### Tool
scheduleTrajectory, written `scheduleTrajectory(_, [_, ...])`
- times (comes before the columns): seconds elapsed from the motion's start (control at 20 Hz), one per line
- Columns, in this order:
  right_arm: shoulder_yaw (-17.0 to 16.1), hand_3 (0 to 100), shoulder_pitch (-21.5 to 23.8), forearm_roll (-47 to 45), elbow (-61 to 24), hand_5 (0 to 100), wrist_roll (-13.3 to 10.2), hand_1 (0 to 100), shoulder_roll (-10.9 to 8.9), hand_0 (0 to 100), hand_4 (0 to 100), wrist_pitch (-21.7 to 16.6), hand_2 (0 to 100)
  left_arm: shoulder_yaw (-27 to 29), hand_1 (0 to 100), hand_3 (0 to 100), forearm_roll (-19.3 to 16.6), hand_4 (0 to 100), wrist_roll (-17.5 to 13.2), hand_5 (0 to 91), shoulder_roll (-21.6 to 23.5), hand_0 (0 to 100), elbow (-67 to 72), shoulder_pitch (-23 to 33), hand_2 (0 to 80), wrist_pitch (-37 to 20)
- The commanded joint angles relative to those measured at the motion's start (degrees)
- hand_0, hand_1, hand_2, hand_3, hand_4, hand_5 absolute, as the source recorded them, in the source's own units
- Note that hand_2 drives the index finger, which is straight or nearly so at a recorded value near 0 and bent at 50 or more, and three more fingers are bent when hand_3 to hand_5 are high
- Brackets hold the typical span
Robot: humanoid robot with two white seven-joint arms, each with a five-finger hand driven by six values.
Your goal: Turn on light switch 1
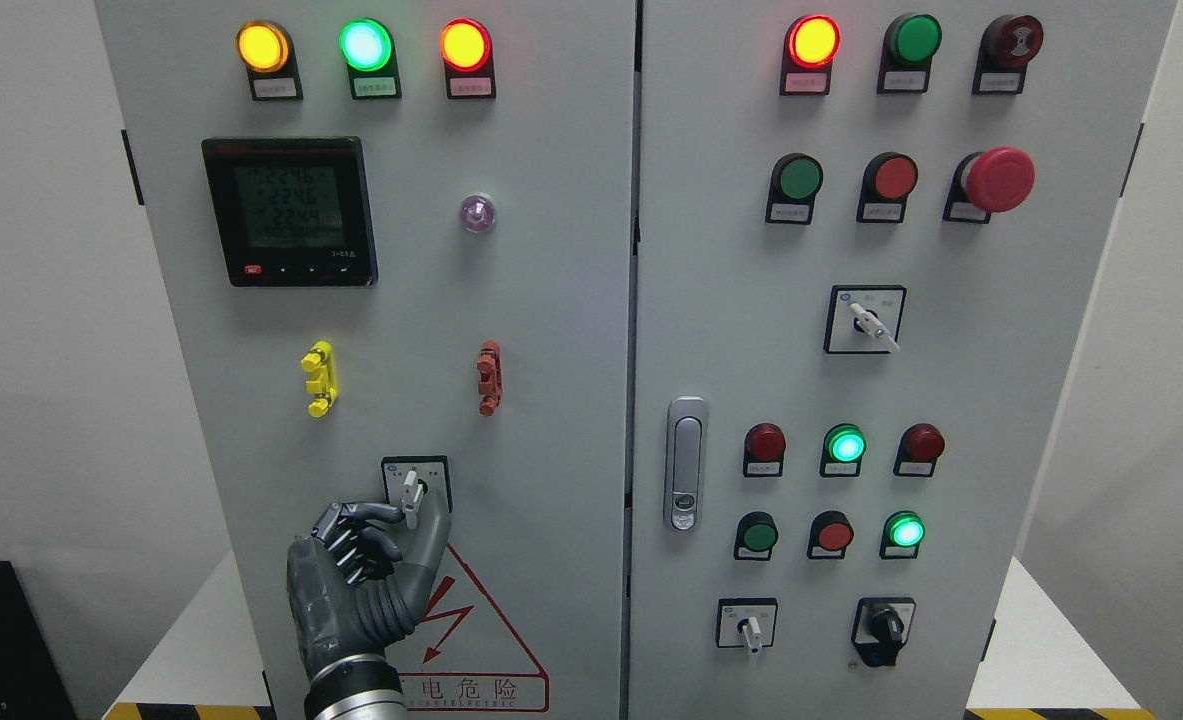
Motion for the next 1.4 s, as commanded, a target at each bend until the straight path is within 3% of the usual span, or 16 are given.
scheduleTrajectory(0.0, [0.0,0,0.0,0.0,0.0,0,0.0,0,0.00,0,0,0.0,0,0.0,71,94,0.0,96,0.0,85.7,-0.1,10,0.0,-0.1,63.1,0.1])
scheduleTrajectory(1.35, [0.0,0,0.0,0.0,0.0,0,0.0,0,0.00,0,0,0.0,0,0.0,72,96,-0.1,96,0.0,85.9,-0.2,12,0.0,-1.1,63.8,2.0])
